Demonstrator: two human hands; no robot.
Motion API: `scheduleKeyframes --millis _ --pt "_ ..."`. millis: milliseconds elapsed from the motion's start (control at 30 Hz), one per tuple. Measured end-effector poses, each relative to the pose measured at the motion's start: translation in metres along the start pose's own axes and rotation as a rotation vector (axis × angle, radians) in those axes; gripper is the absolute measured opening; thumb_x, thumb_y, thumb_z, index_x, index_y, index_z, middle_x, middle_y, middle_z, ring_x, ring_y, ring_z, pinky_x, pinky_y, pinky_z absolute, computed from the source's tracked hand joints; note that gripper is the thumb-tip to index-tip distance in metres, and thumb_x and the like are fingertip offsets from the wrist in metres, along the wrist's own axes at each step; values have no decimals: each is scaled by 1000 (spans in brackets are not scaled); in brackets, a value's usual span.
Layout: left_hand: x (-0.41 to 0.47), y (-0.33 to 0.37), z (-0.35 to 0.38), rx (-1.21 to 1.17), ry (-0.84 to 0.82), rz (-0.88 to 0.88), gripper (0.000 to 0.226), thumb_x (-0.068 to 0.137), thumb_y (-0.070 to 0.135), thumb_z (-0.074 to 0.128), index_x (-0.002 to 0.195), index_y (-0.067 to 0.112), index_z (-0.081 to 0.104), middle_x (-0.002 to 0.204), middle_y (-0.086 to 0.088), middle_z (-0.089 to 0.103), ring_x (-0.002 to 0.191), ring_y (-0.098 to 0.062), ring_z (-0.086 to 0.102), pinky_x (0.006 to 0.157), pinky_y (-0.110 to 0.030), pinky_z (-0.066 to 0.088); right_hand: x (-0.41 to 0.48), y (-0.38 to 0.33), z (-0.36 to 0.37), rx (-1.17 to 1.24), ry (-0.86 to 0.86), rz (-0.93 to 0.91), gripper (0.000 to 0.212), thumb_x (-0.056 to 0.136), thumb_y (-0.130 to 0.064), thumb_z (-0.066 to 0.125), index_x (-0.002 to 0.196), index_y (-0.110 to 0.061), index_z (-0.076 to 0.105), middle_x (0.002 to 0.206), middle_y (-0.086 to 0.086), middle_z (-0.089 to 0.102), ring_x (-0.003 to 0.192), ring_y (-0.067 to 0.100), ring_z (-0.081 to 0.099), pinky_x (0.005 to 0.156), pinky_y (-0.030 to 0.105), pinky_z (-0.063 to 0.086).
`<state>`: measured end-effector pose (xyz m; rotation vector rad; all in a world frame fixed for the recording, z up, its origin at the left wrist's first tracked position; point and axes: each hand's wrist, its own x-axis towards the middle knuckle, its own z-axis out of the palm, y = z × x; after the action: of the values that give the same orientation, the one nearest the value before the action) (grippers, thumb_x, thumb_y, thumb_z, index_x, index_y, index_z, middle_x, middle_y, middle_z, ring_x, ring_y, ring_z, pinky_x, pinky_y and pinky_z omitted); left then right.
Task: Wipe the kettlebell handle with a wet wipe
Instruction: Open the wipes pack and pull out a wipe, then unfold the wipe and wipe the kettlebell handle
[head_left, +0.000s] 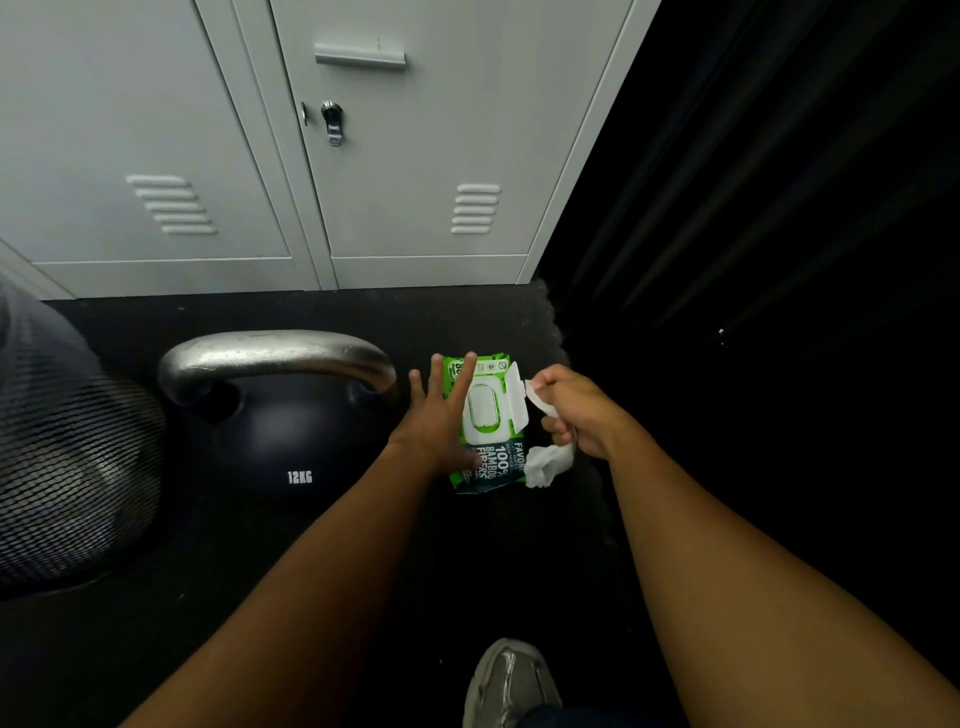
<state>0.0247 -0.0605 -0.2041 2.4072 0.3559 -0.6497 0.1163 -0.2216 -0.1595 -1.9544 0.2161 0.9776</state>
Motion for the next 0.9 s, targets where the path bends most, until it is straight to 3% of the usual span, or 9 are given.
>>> scheduleKeyframes --millis 233,333,400,467,533,600,700,767,900 --pt "2 -2 -9 3 -23 11 160 59 12 96 152 40 -30 163 -9 -33 146 -48 -27 116 -71 13 7 11 31 -299 -39 -116 15 98 -16 46 87 -22 55 84 5 58 48 12 45 39 22 31" --pt "4 -3 -6 103 -26 39 158 61 17 96 153 34 -31 161 -10 -36 144 -48 -30 119 -68 10 15 18 51 -684 -87 -226 17 98 -27 43 108 -21 56 117 11 64 97 34 65 72 41 55" --pt "5 -1 -5 126 -29 42 153 66 15 93 153 32 -31 158 -5 -39 142 -43 -32 119 -66 6 19 22 60 -976 -126 -196 52 99 -37 39 149 -26 28 143 19 50 121 42 54 98 47 48" --pt "6 -1 -5 88 -13 23 146 70 8 89 154 33 -29 162 -9 -33 147 -47 -26 119 -66 11 17 15 63 -1047 -165 -135 66 101 -41 35 158 -29 3 154 20 37 122 39 53 99 43 46" --pt "7 -2 -5 36 -6 12 140 74 5 85 156 31 -25 166 -14 -24 150 -48 -19 121 -65 12 13 7 60 -941 -191 -144 46 105 -37 29 147 -21 30 128 16 56 81 22 57 70 30 47" --pt "6 -3 -6 -16 7 36 136 75 8 84 158 24 -22 168 -17 -8 152 -47 -10 124 -60 10 9 2 53 -715 -141 -162 20 104 -28 31 109 -17 48 89 10 59 58 19 52 54 29 44" --pt "-1 10 -12 -84 13 67 117 82 23 80 161 10 -6 162 -20 25 150 -43 22 122 -47 24 0 -8 42 -397 -28 -180 13 101 -16 39 98 -13 52 92 9 62 65 24 65 50 30 50" --pt "-9 24 -18 -152 29 94 103 81 30 79 160 10 16 151 -18 45 138 -36 45 112 -41 40 -4 -17 35 -351 67 -262 13 96 -9 44 94 -12 56 89 5 59 79 23 62 59 29 49" --pt "-26 49 -42 -346 71 136 69 76 18 83 135 14 48 121 -8 66 112 -26 63 94 -38 53 -23 -50 22 -212 137 -329 20 94 -11 49 79 -22 55 81 1 59 85 23 58 76 42 53"
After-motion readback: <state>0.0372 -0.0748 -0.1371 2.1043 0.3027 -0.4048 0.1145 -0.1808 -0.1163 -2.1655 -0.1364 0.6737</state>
